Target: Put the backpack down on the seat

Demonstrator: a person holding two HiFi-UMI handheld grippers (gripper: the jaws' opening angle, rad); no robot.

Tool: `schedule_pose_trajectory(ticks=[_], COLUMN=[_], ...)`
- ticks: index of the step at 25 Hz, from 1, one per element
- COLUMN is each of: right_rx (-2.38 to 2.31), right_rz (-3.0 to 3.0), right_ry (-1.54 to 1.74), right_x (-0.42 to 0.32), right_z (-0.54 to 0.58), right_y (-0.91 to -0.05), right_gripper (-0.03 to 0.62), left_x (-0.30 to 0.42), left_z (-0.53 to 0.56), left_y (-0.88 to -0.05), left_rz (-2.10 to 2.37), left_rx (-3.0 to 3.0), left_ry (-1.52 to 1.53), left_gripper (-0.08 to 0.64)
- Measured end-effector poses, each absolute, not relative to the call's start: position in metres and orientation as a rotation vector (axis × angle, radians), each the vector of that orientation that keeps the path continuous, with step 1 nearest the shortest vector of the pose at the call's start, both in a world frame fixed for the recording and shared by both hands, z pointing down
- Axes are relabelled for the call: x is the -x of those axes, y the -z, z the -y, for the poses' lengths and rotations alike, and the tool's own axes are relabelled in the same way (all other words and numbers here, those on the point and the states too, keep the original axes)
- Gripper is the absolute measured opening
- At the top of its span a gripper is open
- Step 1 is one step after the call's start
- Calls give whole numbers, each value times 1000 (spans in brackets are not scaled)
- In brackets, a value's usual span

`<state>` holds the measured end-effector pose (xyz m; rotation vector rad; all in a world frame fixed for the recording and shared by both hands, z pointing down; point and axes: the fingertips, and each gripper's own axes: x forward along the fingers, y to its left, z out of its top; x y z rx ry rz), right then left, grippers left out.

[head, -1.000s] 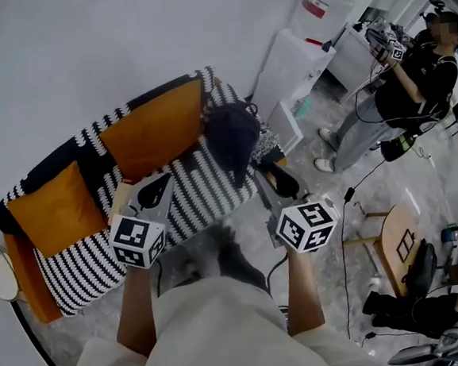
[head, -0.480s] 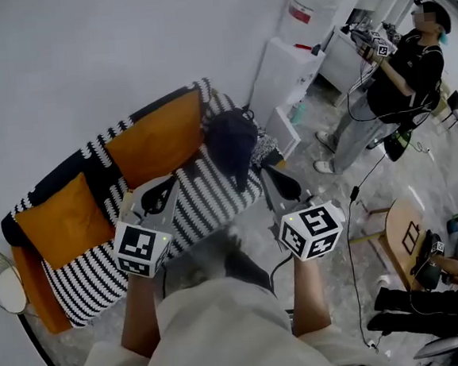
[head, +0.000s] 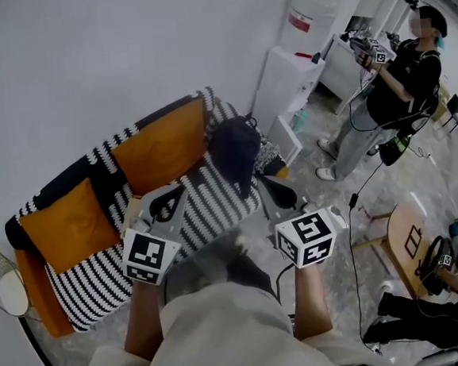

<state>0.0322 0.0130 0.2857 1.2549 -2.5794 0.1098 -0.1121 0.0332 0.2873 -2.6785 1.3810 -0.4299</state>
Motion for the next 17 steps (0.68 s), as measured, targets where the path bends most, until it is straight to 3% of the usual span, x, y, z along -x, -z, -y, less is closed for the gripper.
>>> schedule_pose_trajectory(ticks=[17], right_rx=[-1235], right_rz=[2565], right_ry=[-132], right_x=[-15], right_z=[9], right_y=[-298], right_gripper=[6], left_x=[123], left_z=[-13], left_y=[-294], left_rz=[-1368], left_rx=[2691], left_ry=[427], left_gripper=[3])
